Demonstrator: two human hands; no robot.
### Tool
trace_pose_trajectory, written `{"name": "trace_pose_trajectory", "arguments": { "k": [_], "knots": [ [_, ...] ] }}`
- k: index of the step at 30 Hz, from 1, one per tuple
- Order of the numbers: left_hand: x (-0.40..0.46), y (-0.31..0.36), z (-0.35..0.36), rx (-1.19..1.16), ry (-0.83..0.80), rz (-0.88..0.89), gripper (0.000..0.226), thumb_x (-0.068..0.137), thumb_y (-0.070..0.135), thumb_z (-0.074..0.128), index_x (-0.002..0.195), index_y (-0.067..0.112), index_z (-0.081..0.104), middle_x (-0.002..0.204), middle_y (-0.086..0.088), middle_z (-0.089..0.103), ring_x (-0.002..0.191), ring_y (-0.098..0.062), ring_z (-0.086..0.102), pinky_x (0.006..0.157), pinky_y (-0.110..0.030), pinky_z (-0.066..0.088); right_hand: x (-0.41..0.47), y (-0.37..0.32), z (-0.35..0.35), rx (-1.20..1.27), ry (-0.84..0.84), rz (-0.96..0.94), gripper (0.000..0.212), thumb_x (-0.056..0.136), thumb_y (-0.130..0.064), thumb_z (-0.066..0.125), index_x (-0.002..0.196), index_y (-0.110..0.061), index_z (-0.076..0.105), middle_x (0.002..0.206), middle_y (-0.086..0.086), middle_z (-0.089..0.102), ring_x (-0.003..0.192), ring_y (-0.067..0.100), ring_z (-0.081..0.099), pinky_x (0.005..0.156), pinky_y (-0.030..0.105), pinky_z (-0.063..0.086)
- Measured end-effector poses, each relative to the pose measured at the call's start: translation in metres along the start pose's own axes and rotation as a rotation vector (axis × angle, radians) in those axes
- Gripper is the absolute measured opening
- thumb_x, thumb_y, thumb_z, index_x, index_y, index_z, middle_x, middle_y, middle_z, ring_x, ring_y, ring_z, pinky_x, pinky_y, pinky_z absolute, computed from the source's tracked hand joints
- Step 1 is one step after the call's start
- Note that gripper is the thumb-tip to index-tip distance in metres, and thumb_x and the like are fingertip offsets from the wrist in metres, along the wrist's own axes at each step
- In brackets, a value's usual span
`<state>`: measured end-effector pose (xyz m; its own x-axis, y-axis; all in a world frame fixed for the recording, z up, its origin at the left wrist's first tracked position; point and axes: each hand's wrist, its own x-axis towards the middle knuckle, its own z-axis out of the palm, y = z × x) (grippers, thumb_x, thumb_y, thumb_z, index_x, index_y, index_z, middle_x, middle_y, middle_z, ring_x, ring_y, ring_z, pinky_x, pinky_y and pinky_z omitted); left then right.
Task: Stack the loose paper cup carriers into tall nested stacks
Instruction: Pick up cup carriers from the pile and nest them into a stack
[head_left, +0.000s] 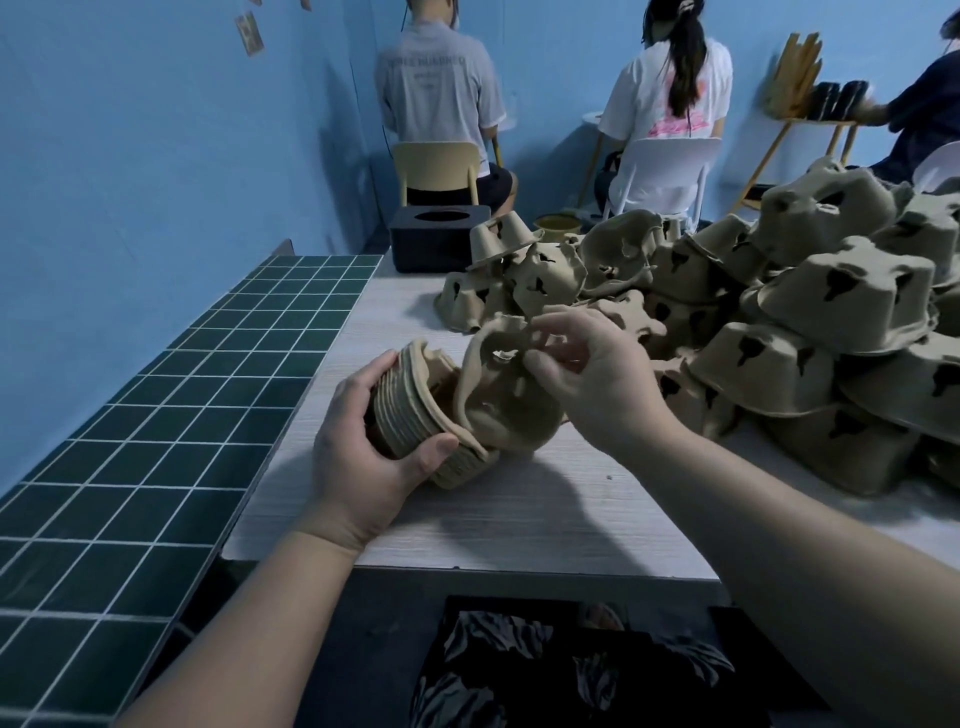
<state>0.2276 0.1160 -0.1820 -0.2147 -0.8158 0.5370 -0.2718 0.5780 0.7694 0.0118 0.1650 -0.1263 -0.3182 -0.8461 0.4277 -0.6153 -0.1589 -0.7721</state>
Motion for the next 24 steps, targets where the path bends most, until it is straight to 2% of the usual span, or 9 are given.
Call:
{"name": "trace_pose_trajectory", "arguments": {
  "k": [2,3,5,7,10,14,17,24],
  "knots": [
    [0.001,0.0,0.0,0.004,0.0,0.007,0.099,0.057,0.083,0.065,0.137,0.028,0.046,0.127,0.016,0.052,0.119,0.006,0.049,0.098,-0.01,0.038,-0.008,0.002,0.002,-0.069,-0.071,-0.058,0.038,0.079,-0.027,0.075,0.116,-0.023,0.066,0.132,-0.01,0.051,0.104,0.005,0.061,0.096,0.027,0.049],
    [0.001,0.0,0.001,0.008,0.001,0.008,0.096,0.058,0.08,0.067,0.136,0.028,0.046,0.127,0.016,0.052,0.118,0.008,0.048,0.096,-0.006,0.036,-0.012,0.004,0.003,-0.121,-0.098,-0.089,0.045,0.077,-0.032,0.076,0.12,-0.021,0.065,0.139,-0.009,0.047,0.114,0.007,0.056,0.1,0.025,0.043],
    [0.001,-0.001,0.001,0.015,0.003,0.01,0.094,0.058,0.073,0.07,0.136,0.027,0.046,0.127,0.013,0.054,0.119,0.008,0.048,0.096,-0.006,0.036,-0.02,0.006,0.004,-0.207,-0.152,-0.164,0.054,0.073,-0.038,0.079,0.121,-0.018,0.065,0.143,-0.007,0.045,0.122,0.006,0.048,0.101,0.023,0.038],
    [0.001,-0.002,0.001,0.012,0.007,0.009,0.097,0.057,0.077,0.069,0.137,0.026,0.047,0.13,0.008,0.054,0.12,0.005,0.049,0.098,-0.008,0.037,-0.025,0.012,0.007,-0.264,-0.187,-0.232,0.054,0.072,-0.04,0.08,0.119,-0.016,0.066,0.143,-0.003,0.046,0.126,0.013,0.049,0.101,0.031,0.043],
    [0.0,-0.001,0.001,0.009,0.012,0.004,0.098,0.057,0.084,0.064,0.136,0.028,0.047,0.13,0.009,0.054,0.12,0.003,0.05,0.101,-0.018,0.042,-0.027,0.02,0.009,-0.33,-0.208,-0.284,0.049,0.071,-0.034,0.08,0.115,-0.017,0.068,0.138,0.002,0.051,0.124,0.02,0.051,0.096,0.036,0.047],
    [0.0,0.0,0.001,0.013,0.014,0.005,0.095,0.058,0.084,0.064,0.136,0.032,0.045,0.128,0.013,0.054,0.12,-0.001,0.051,0.103,-0.035,0.046,-0.025,0.029,0.014,-0.397,-0.219,-0.34,0.042,0.067,-0.023,0.083,0.106,-0.012,0.072,0.108,0.006,0.069,0.116,0.03,0.057,0.096,0.039,0.046],
    [0.001,-0.001,0.001,0.021,0.013,0.012,0.097,0.059,0.085,0.063,0.136,0.03,0.046,0.129,0.016,0.053,0.121,-0.001,0.051,0.104,-0.034,0.045,-0.025,0.028,0.018,-0.402,-0.167,-0.317,0.032,0.071,-0.021,0.08,0.101,-0.012,0.074,0.095,0.004,0.073,0.116,0.033,0.057,0.095,0.038,0.045],
    [0.0,0.0,0.001,0.027,-0.001,0.0,0.1,0.059,0.084,0.064,0.138,0.024,0.047,0.131,0.007,0.054,0.122,-0.005,0.052,0.104,-0.035,0.045,-0.023,0.026,0.023,-0.435,-0.226,-0.323,0.033,0.071,-0.021,0.077,0.103,-0.019,0.072,0.097,-0.001,0.072,0.121,0.028,0.053,0.089,0.037,0.048]
  ]
}}
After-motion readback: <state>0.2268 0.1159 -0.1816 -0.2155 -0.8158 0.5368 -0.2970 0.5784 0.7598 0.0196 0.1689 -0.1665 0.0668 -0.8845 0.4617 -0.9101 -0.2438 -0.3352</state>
